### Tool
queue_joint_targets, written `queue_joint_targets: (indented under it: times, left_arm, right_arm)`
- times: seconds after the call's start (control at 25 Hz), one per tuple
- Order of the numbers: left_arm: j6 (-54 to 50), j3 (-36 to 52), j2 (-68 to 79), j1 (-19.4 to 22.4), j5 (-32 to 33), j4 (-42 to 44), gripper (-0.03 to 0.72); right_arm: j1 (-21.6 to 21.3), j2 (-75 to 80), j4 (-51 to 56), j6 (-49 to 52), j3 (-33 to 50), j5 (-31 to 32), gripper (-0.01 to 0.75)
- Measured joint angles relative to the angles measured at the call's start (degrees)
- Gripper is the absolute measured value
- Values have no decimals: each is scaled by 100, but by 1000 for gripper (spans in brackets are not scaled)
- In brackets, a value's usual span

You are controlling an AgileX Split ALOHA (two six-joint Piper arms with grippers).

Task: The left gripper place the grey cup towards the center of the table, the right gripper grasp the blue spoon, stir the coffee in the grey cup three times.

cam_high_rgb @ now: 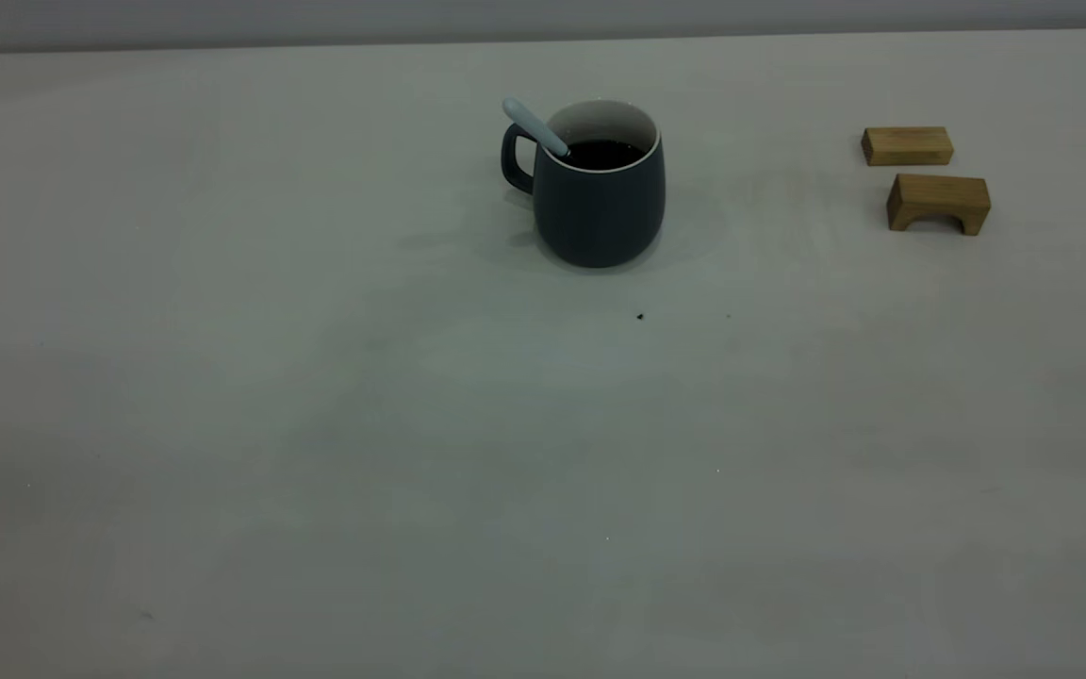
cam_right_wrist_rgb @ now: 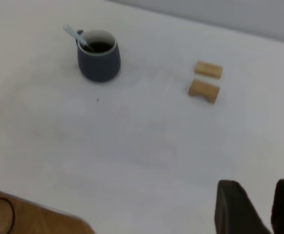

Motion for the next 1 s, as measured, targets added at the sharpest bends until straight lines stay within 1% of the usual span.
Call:
queue_joint_targets:
  times: [0.24, 0.4, 0.48, 1.0]
  left_arm:
    - [0, 0, 0, 0, 0, 0, 333]
    - [0, 0, 0, 0, 0, 0, 333]
    - [0, 0, 0, 0, 0, 0, 333]
    - [0, 0, 0, 0, 0, 0, 333]
  right_arm:
    - [-12, -230, -95, 294, 680, -194, 236]
    - [-232, -230, -294, 332, 920, -299, 236]
    - [-325, -230, -322, 357, 959, -377, 236]
    - [-331, -230, -567, 662, 989, -418, 237]
